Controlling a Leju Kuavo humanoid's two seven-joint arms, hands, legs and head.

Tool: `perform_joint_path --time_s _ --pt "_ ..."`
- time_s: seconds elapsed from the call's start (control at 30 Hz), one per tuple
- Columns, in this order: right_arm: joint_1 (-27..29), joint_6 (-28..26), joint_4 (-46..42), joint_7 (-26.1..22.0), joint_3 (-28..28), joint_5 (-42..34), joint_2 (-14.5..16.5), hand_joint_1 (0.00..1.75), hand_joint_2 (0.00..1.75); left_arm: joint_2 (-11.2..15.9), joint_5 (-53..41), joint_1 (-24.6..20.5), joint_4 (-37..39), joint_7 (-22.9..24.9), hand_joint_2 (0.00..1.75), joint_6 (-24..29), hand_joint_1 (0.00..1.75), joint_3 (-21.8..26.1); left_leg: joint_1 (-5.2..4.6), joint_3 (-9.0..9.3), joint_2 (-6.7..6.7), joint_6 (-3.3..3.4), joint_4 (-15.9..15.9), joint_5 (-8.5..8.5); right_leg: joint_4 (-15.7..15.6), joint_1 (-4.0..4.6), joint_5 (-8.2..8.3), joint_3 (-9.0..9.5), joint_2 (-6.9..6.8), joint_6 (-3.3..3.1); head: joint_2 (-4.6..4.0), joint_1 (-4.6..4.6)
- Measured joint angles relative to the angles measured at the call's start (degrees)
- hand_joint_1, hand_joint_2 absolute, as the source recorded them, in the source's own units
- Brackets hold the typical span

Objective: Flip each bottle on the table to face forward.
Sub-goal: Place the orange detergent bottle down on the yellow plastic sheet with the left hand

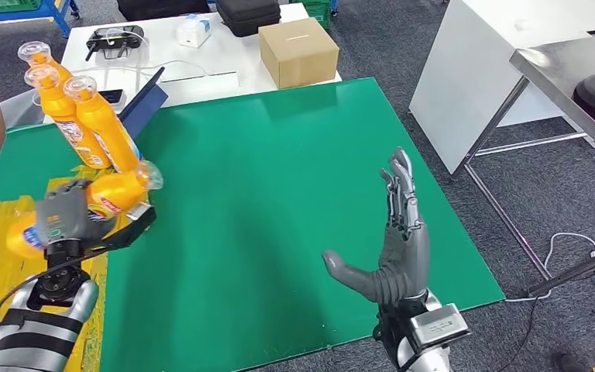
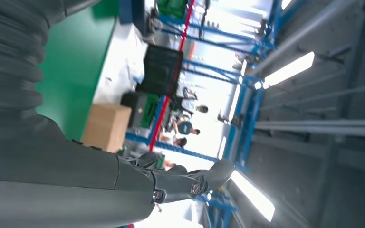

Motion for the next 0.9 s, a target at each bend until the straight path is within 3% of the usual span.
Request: perform_joint_path --time_s 0.1,0.2,0.3,0.57,0.73,0.9 --pt "0.11 -0.99 -0.74 -0.42 -0.46 0.84 -0.09 0.00 1.75 4.94 -0.19 -1.32 2.84 5.80 1.75 -0.89 1.75 -2.34 0.00 0.01 0.01 -0.01 0.00 0.01 0.00 0.00 -0.01 -0.01 0.04 -0.02 0.00 -0.01" --pt "0.02 -1.65 -0.93 -0.49 -0.48 1.24 -0.09 0.00 1.75 7.32 -0.22 -2.43 6.62 3.43 1.75 -1.02 1.75 -2.31 0.01 0.00 -0.09 -0.02 0.00 0.01 0.00 0.00 -0.03 0.00 0.00 -0.03 0.00 0.00" --pt "-0.19 -1.71 -0.95 -0.20 -0.48 1.34 -0.16 0.00 1.75 7.94 -0.21 -3.69 10.42 1.09 1.75 -2.09 1.75 -1.50 0.00 -0.01 -0.10 -0.02 0.00 0.01 0.00 -0.01 -0.02 0.01 0.00 -0.02 0.00 0.01" --pt "-0.34 -0.77 -0.95 0.25 -0.47 1.37 -0.24 0.00 1.75 7.42 0.03 -6.18 17.03 -4.09 1.75 -3.32 1.75 0.38 -0.01 0.00 -0.11 -0.01 0.00 0.02 0.00 -0.02 -0.01 0.01 -0.01 -0.01 0.00 -0.01" --pt "-0.47 0.32 -0.79 1.25 -0.50 0.69 -0.28 0.00 1.75 4.57 3.27 -7.32 19.67 -11.29 1.75 -3.53 1.75 1.59 -0.01 -0.01 -0.12 -0.01 0.00 0.01 0.00 -0.02 -0.01 0.01 -0.01 -0.01 0.00 0.01" --pt "-0.53 0.92 -0.46 1.64 -0.52 0.33 -0.28 0.00 1.75 1.96 5.19 -7.72 20.77 -13.55 1.75 -3.53 1.75 1.64 -0.02 -0.02 -0.10 -0.01 0.01 0.01 0.00 -0.02 0.00 0.01 -0.01 0.00 0.00 0.01"
